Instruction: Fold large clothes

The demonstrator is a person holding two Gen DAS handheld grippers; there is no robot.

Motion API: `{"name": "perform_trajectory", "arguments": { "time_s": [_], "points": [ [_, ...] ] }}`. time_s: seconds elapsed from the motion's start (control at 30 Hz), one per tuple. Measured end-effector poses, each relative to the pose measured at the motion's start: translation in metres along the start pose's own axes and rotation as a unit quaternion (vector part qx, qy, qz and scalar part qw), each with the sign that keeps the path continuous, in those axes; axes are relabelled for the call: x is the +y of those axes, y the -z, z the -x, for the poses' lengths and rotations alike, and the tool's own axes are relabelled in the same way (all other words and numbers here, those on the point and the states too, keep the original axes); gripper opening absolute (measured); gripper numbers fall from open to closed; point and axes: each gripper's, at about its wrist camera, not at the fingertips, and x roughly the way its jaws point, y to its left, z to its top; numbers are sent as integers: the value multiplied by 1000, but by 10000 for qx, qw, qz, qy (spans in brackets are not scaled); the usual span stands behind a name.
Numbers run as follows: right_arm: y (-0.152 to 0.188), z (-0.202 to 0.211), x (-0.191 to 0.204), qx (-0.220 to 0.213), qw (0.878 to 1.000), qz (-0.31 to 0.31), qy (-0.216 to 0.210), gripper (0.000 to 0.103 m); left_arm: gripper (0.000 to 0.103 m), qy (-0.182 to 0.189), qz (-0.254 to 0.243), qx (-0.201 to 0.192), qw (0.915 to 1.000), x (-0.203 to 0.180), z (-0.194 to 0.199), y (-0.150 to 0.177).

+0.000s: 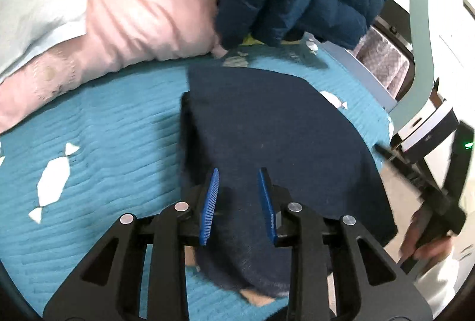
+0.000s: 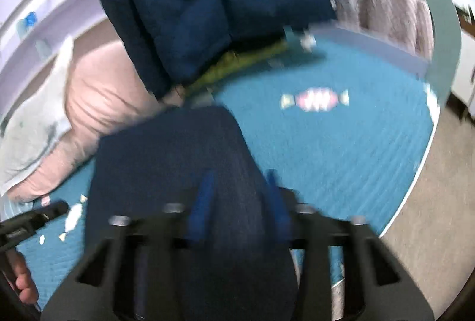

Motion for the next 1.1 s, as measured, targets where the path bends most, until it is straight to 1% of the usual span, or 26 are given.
{"name": "perform_trajectory", "arguments": {
  "time_s": [0.03, 0.07, 0.1, 0.13, 0.2, 0.27, 0.33, 0.37, 0.4, 0.43, 0.47, 0.5, 0.53, 0.57, 0.6, 0.63, 0.7, 0.73, 0.8, 0.87, 0.93, 1.0, 1.1],
  "points": [
    [7, -12, -2, 128, 9999, -68, 37, 18, 24, -59, -36, 190, 9998, -1, -17, 6],
    [22, -25, -4, 79, 9998, -61, 182, 18, 17, -132, 32, 446, 9989, 3, -38, 13],
    [29, -36, -4, 37, 9996, -57, 290, 18, 17, -27, 147, 580, 9982, 11, -55, 20],
    [33, -40, -4, 15, 9994, -72, 325, 18, 17, 19, 232, 594, 9980, 16, -62, 23],
    [38, -37, -7, -113, 9996, -151, 199, 18, 17, 25, 317, 592, 9977, 21, -65, 25],
    [37, -26, -8, -139, 9994, -302, 94, 18, 17, -30, 301, 542, 9981, 19, -57, 23],
    [33, -12, -5, -208, 9990, -403, 2, 20, 18, -155, 84, 466, 9988, 13, -46, 23],
    [30, 0, -3, -316, 9983, -472, -102, 21, 18, -244, -47, 424, 9988, 9, -41, 23],
    [29, 11, -1, -420, 9975, -533, -174, 26, 19, -319, -136, 369, 9987, 7, -35, 21],
    [24, 17, 4, -478, 9971, -570, -186, 35, 19, -433, -188, 311, 9984, 3, -25, 21],
    [24, 33, 11, -569, 9963, -620, -185, 62, 20, -468, -177, 288, 9983, 3, -19, 20],
    [23, 43, 15, -664, 9957, -642, -100, 83, 30, -496, -154, 257, 9983, 1, -9, 20],
    [23, 57, 22, -804, 9948, -624, 46, 87, 41, -522, -149, 227, 9983, 0, -2, 20],
    [24, 78, 34, -1010, 9931, -542, 229, 92, 57, -590, -182, 121, 9980, -2, 10, 21],
    [25, 89, 42, -1085, 9925, -487, 272, 95, 60, -687, -258, -33, 9973, -4, 24, 22],
    [26, 102, 49, -1126, 9922, -455, 291, 95, 60, -762, -329, -113, 9965, -7, 33, 23],
    [28, 129, 68, -1135, 9918, -471, 361, 95, 68, -927, -485, -194, 9943, -13, 58, 26],
    [29, 141, 76, -1132, 9916, -477, 410, 95, 70, -949, -508, -232, 9939, -14, 69, 28],
    [33, 168, 100, -1108, 9911, -331, 660, 95, 78, -1054, -566, -460, 9918, -16, 103, 34],
    [37, 190, 119, -1180, 9892, -182, 846, 95, 83, -1090, -602, -651, 9901, -16, 136, 39],
    [44, 218, 144, -1275, 9863, -9, 1050, 95, 84, -1114, -610, -817, 9885, -16, 166, 44],
    [50, 241, 166, -1325, 9830, 166, 1259, 95, 89, -1233, -597, -1022, 9853, -14, 200, 50],
    [62, 275, 193, -1483, 9780, 252, 1442, 95, 89, -1303, -554, -1271, 9817, -10, 245, 58]
  ]
}}
